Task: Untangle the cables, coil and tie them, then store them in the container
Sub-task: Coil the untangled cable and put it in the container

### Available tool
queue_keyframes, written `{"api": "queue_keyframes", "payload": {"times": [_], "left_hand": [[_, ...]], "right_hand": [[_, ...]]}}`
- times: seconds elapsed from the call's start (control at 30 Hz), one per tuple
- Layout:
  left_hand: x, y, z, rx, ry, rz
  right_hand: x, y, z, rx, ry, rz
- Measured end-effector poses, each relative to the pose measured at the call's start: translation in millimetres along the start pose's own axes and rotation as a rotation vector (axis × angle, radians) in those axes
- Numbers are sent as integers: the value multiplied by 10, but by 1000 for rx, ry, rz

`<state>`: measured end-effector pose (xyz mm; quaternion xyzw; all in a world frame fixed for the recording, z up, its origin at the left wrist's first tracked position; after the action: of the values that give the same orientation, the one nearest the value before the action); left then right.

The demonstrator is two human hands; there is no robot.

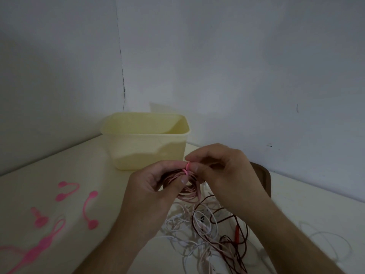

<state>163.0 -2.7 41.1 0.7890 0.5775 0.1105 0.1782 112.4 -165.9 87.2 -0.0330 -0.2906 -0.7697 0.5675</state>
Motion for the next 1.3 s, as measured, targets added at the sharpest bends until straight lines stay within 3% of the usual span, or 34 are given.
{"api": "queue_keyframes", "payload": {"times": [0.1,0.23,0.57,0.73,1.0,1.13,1.23,1.3], "left_hand": [[-26,-3,18,25,-27,17],[-88,-20,16,39,-38,75],[-142,-24,14,-18,121,131],[-194,-37,39,67,2,188],[-5,21,28,65,-32,2],[-17,15,0,84,-18,8],[126,134,-28,29,141,-12],[398,335,-86,-11,441,-123]], "right_hand": [[-43,9,5,-19,-4,64],[12,14,-4,-32,11,18],[58,19,-2,-42,106,11],[40,-7,5,-61,131,12],[-64,1,6,-85,124,200],[-46,-3,6,-88,53,196],[49,-4,-14,-115,45,105],[113,11,-9,-114,24,48]]}}
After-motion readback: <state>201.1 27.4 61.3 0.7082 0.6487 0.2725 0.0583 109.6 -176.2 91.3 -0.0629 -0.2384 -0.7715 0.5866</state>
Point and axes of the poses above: each hand's wrist, its own y-axis towards the middle knuckle, its own x-axis out of the back of the hand, z = x × y, the point moved 10 cm from there along y, towards the middle knuckle, and after that the axes turned 4 degrees about y, right-handed, at the moved point
